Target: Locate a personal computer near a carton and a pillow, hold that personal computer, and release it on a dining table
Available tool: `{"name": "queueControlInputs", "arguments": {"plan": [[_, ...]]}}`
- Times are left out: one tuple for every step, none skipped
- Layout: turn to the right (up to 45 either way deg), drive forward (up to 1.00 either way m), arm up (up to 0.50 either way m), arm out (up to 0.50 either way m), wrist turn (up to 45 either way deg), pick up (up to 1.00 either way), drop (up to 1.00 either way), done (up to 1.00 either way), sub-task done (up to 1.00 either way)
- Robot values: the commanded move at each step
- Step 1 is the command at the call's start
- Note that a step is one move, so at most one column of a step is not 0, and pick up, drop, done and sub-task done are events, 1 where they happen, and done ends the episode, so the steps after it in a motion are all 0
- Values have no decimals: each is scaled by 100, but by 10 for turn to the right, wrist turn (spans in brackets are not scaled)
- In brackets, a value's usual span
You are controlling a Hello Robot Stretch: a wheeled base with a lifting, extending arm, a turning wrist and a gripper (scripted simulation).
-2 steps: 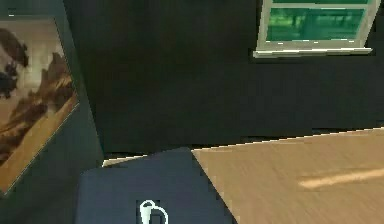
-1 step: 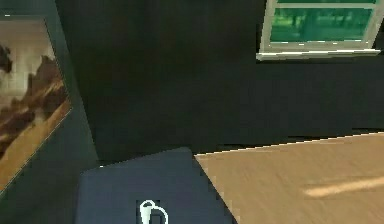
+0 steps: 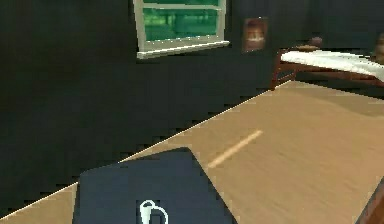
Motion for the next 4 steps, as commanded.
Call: {"name": "queueControlInputs", "arguments": {"plan": [[0, 90, 0, 0, 0, 0, 0, 0, 0], [450, 0, 0, 0, 0, 0, 0, 0, 0], [240, 0, 0, 0, 0, 0, 0, 0, 0], [0, 100, 0, 0, 0, 0, 0, 0, 0]]}}
